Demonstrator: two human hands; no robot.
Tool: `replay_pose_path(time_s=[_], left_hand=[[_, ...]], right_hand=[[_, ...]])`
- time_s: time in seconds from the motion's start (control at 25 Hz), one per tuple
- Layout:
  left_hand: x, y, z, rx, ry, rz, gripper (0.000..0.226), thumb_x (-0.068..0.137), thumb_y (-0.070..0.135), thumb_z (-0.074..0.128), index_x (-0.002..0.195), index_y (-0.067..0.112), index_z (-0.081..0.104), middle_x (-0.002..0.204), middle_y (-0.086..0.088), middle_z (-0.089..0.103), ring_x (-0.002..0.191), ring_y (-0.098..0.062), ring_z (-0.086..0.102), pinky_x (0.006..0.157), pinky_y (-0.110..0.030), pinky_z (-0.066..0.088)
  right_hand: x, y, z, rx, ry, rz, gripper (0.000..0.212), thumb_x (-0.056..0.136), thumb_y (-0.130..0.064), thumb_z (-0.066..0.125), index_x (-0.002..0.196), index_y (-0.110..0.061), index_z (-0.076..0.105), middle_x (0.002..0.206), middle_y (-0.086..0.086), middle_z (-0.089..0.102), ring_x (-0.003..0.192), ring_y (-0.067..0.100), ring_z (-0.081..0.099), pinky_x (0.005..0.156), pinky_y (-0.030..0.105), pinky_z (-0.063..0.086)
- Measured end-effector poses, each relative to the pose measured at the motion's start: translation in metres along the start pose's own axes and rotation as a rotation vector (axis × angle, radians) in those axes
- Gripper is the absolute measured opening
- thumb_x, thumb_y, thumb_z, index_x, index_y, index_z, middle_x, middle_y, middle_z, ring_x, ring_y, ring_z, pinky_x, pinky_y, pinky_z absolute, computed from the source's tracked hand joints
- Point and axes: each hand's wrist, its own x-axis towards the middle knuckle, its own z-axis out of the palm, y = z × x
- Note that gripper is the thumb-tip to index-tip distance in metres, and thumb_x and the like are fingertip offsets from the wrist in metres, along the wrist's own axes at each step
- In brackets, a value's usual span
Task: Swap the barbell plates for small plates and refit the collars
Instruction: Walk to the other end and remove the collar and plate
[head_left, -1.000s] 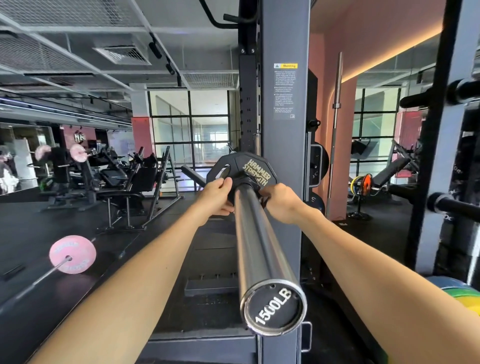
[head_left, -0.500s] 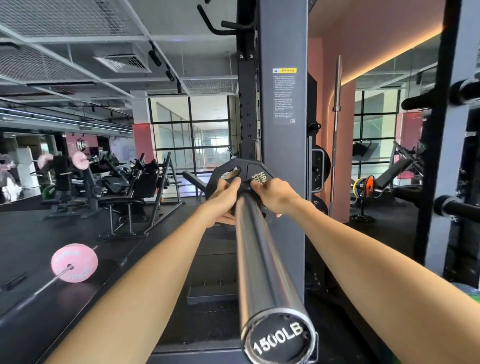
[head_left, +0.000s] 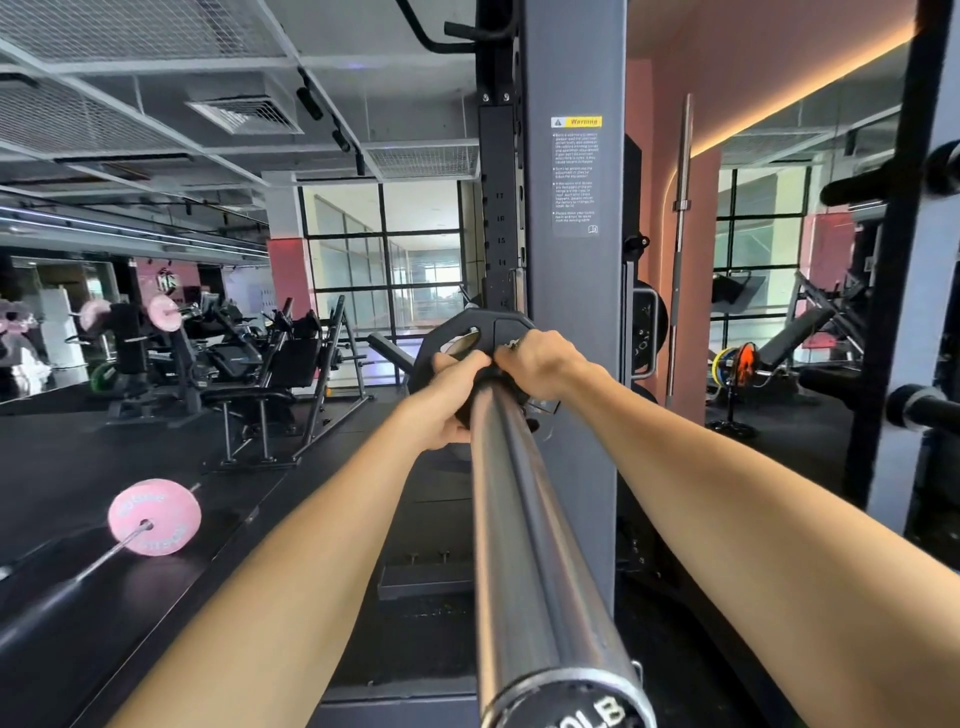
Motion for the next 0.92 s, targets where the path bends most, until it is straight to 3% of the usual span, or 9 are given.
replay_pose_path(time_s=[0.16,0.32,0.44,0.52,0.56,0.68,0.8,0.84,0.92], left_hand=[[-0.001,-0.004,0.002,-0.054,0.033,0.020,0.035,0.088,0.036,0.059,0.110,0.020,0.038,0.085,-0.007,0.058,0.072,-0.019,0.061,0.046,-0.024,0.050],[0.001,-0.005,-0.001,-0.041,0.024,0.021,0.030,0.089,0.037,0.057,0.107,0.021,0.039,0.087,-0.007,0.059,0.073,-0.019,0.062,0.055,-0.030,0.054],[0.002,-0.016,0.001,-0.204,-0.078,-0.068,0.030,0.090,0.037,0.055,0.108,0.017,0.045,0.094,-0.022,0.069,0.086,-0.029,0.069,0.084,-0.052,0.057],[0.002,-0.018,0.000,-0.233,-0.073,-0.055,0.027,0.093,0.034,0.054,0.098,0.007,0.054,0.070,-0.017,0.071,0.069,-0.020,0.070,0.083,-0.039,0.059],[0.005,-0.018,-0.002,-0.218,-0.059,-0.056,0.027,0.095,0.032,0.054,0.094,0.005,0.056,0.061,-0.013,0.069,0.062,-0.017,0.069,0.078,-0.034,0.060],[0.003,-0.012,-0.010,-0.134,-0.148,-0.113,0.039,0.092,0.039,0.055,0.112,0.006,0.058,0.083,-0.014,0.070,0.083,-0.027,0.068,0.086,-0.047,0.057],[-0.003,-0.012,-0.012,-0.082,-0.165,-0.130,0.039,0.092,0.043,0.053,0.111,0.009,0.059,0.077,-0.009,0.069,0.071,-0.022,0.067,0.063,-0.031,0.060],[-0.005,-0.012,-0.011,-0.086,-0.158,-0.115,0.036,0.091,0.042,0.054,0.110,0.011,0.059,0.075,-0.009,0.068,0.069,-0.021,0.066,0.062,-0.030,0.059],[-0.014,-0.012,-0.010,-0.123,-0.151,-0.084,0.029,0.091,0.038,0.055,0.109,0.016,0.055,0.079,-0.010,0.065,0.077,-0.024,0.064,0.073,-0.036,0.059]], right_hand=[[0.003,-0.004,-0.001,-0.062,0.026,-0.071,0.031,0.093,-0.035,0.043,0.093,-0.008,0.060,0.090,0.011,0.056,0.082,0.034,0.057,0.068,0.034,0.043],[0.001,0.011,0.002,0.109,0.045,-0.034,0.034,0.095,-0.026,0.043,0.065,-0.011,0.046,0.069,0.008,0.052,0.060,0.024,0.053,0.055,0.028,0.040],[-0.004,0.027,0.006,0.472,0.083,0.120,0.034,0.092,-0.017,0.037,0.059,-0.011,0.039,0.057,0.009,0.048,0.039,0.018,0.043,0.045,0.022,0.033],[-0.002,0.027,0.001,0.446,0.036,0.117,0.038,0.091,-0.013,0.033,0.055,-0.009,0.041,0.048,0.007,0.050,0.038,0.020,0.042,0.042,0.019,0.033],[-0.001,0.026,-0.002,0.393,-0.018,0.113,0.039,0.092,-0.014,0.032,0.055,-0.008,0.044,0.042,0.005,0.050,0.035,0.020,0.040,0.038,0.017,0.032],[0.002,0.026,-0.003,0.322,-0.142,0.102,0.040,0.097,-0.027,0.035,0.068,-0.003,0.050,0.045,0.009,0.053,0.027,0.018,0.037,0.033,0.015,0.028],[0.005,0.030,0.004,0.351,-0.147,0.130,0.042,0.098,-0.033,0.038,0.070,-0.003,0.050,0.057,0.014,0.054,0.027,0.018,0.037,0.032,0.014,0.026],[0.005,0.030,0.004,0.359,-0.145,0.134,0.043,0.098,-0.032,0.038,0.070,-0.002,0.050,0.056,0.013,0.053,0.027,0.018,0.037,0.032,0.014,0.025],[0.000,0.028,0.004,0.363,-0.136,0.145,0.044,0.099,-0.032,0.036,0.070,-0.002,0.051,0.051,0.010,0.053,0.028,0.019,0.038,0.033,0.015,0.026]])
